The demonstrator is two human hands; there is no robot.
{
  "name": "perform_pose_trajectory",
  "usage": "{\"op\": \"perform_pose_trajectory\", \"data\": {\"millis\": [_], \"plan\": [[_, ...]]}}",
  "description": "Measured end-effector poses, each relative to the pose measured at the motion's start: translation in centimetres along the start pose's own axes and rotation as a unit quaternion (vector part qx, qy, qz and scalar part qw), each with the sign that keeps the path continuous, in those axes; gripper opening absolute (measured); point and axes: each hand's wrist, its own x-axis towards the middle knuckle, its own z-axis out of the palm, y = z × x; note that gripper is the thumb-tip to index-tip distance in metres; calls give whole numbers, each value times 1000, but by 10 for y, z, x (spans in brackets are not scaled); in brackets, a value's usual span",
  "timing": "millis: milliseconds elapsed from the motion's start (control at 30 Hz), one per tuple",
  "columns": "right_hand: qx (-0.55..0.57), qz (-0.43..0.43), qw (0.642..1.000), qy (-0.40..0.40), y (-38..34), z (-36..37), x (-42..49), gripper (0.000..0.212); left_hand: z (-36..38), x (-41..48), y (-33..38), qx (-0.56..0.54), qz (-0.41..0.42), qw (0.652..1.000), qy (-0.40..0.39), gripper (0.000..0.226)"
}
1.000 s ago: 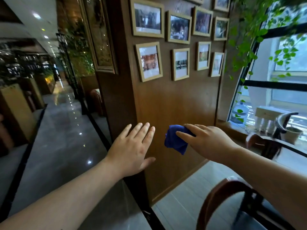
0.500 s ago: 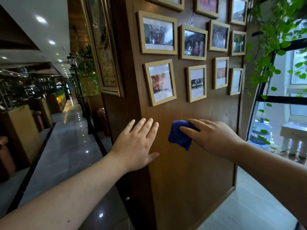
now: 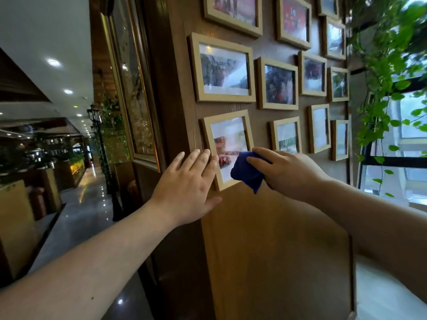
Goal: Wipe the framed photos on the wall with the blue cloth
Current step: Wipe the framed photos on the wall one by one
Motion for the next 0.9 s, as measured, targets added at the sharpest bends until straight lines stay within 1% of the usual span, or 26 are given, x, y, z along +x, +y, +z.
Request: {"op": "perform_pose_trajectory", "data": {"millis": [200,400,567,700,800,900], "plan": [[-4,-5,1000,10,20,35,50,66,39,50,-34,11,0,1000,25,87],[0,17,1000,18,50,73,86,57,70,94,-45,31,-2,999,29,86],[47,69,991,105,78,114,119,54,92,124,-47,55,-35,997,39,88],[120,146,964,188,77,141,137,43,110,139,-45,79,-60,994,42,94],[164,140,949,231,59,165,136,42,121,144,-44,97,-69,992,45,100],[184,102,951,228,36,193,127,50,129,144,-44,108,-73,990,56,107]]}}
